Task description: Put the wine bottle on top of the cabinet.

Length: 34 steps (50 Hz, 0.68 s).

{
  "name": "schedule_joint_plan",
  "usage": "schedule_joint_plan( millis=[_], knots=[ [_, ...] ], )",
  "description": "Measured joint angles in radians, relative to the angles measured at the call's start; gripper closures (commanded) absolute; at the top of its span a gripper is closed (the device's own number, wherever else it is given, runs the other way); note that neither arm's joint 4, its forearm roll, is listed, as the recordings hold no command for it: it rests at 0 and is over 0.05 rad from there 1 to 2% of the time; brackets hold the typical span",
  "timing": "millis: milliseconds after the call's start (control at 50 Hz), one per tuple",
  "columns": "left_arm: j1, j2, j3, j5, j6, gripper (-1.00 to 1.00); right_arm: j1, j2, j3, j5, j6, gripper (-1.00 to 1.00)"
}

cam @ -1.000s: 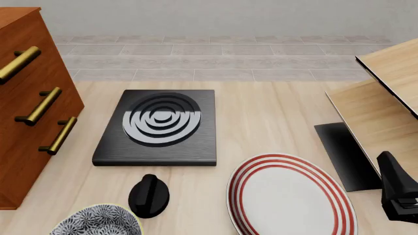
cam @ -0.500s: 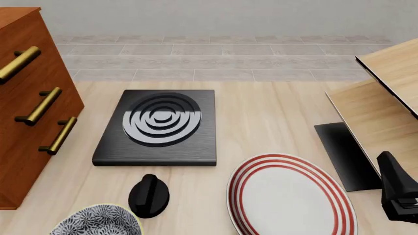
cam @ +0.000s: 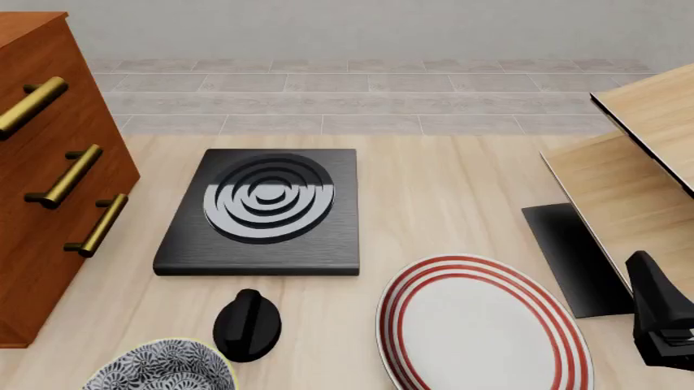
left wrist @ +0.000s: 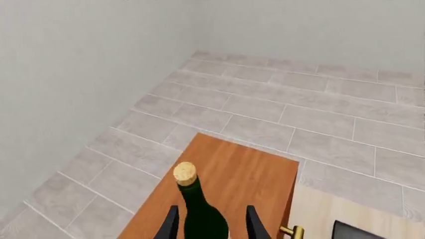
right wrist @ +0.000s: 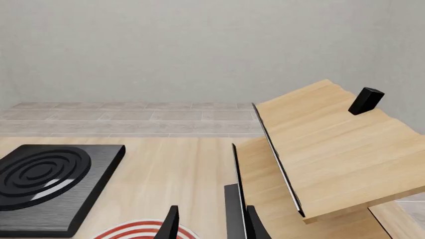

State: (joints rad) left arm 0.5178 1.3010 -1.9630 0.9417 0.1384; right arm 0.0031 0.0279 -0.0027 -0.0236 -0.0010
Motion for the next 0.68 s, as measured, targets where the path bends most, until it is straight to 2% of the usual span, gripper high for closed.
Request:
schedule_joint_plan(
  millis=[320,680],
  knots=[
    [-0.012,-0.034,-0.026,0.002,0.004,-1.00,0.000,0.000,0.000,0.000,0.000,-1.00],
    [-0.052,-0.186,0.062,-0.001,-0.032,-1.00,0.000,0.000,0.000,0.000,0.000,-1.00]
  ],
)
